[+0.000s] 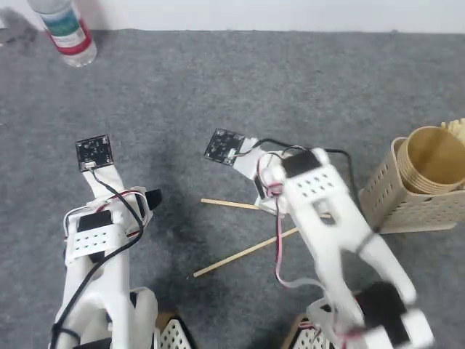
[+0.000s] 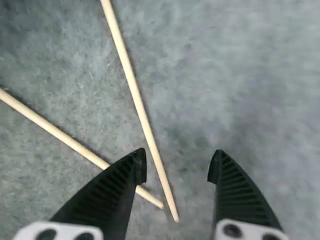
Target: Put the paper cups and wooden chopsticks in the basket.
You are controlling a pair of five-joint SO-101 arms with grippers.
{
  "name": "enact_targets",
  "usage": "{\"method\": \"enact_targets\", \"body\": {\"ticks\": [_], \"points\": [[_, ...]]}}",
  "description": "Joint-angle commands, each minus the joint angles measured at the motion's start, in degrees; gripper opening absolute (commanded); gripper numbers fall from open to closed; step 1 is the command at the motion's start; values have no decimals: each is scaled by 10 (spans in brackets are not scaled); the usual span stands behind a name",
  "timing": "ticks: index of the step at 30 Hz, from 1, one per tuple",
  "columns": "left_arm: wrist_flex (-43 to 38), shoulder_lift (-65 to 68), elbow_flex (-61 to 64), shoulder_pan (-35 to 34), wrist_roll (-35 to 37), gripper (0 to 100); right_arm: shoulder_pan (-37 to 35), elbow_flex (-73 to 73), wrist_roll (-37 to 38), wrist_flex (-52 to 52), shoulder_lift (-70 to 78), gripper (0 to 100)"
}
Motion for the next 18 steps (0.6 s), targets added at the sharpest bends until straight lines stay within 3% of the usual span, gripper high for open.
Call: {"method": "enact_targets", "body": {"ticks": [1,6,18], "points": [[-1,-5,-7,2,5,297,-9,-6,35,-36,89,204],[-1,-5,-7,3,6,297,-30,-24,46,-80,193,204],[-1,-5,-7,4,6,297,-47,-148,47,-7,291,204]]}}
